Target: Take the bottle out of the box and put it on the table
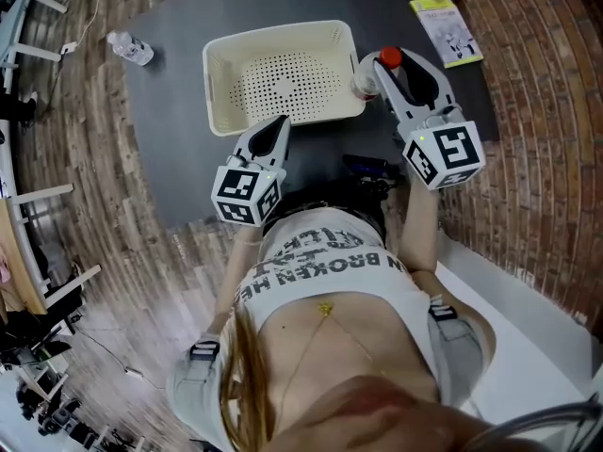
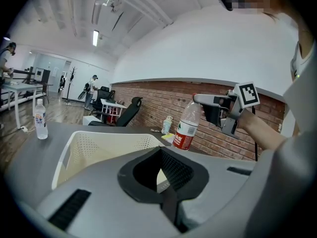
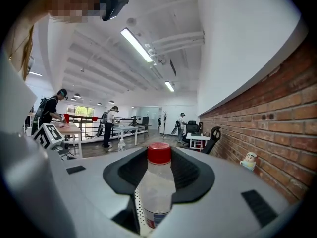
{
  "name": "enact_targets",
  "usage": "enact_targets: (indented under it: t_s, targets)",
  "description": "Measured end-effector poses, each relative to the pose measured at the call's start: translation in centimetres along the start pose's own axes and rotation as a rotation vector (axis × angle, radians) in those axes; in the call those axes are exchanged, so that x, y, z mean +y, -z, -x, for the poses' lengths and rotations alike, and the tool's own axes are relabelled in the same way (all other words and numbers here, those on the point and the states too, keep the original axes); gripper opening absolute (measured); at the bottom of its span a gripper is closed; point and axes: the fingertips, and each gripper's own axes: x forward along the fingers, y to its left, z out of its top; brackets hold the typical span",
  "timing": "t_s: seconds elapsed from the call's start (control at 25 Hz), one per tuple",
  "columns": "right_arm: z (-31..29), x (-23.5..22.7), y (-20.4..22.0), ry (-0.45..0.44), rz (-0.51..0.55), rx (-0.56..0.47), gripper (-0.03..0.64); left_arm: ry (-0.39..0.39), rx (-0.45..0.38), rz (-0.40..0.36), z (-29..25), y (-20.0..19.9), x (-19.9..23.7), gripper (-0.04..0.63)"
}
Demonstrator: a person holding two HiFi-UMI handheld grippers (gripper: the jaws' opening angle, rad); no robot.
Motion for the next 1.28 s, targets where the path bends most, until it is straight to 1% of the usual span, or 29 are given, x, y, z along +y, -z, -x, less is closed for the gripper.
enact_targets:
  t_s: [0.28,0.44,1.0,1.28]
  targets:
    - [1.4,-4.0,1.6,0.114,-0.005,0.028,0.143,-0.015,0.009,0.016,0.0,0.6,0.3,0.0]
    - [1.6,-5.0,2.3,0.151,0.011,0.059,0.143,-0.024,0.008,0.021,0.3,0.5,0.7,0.0]
    - [1.2,-5.6,3.6,0.16,-0.002,0.077,0.143,-0.028,0.004,0.023,0.6,0.6,0.9,0.0]
    - [1.0,-6.2,5.3,0.172,-0.009,0.114,0.143,-0.036,0.006,0.026,0.7,0.8,1.2,0.0]
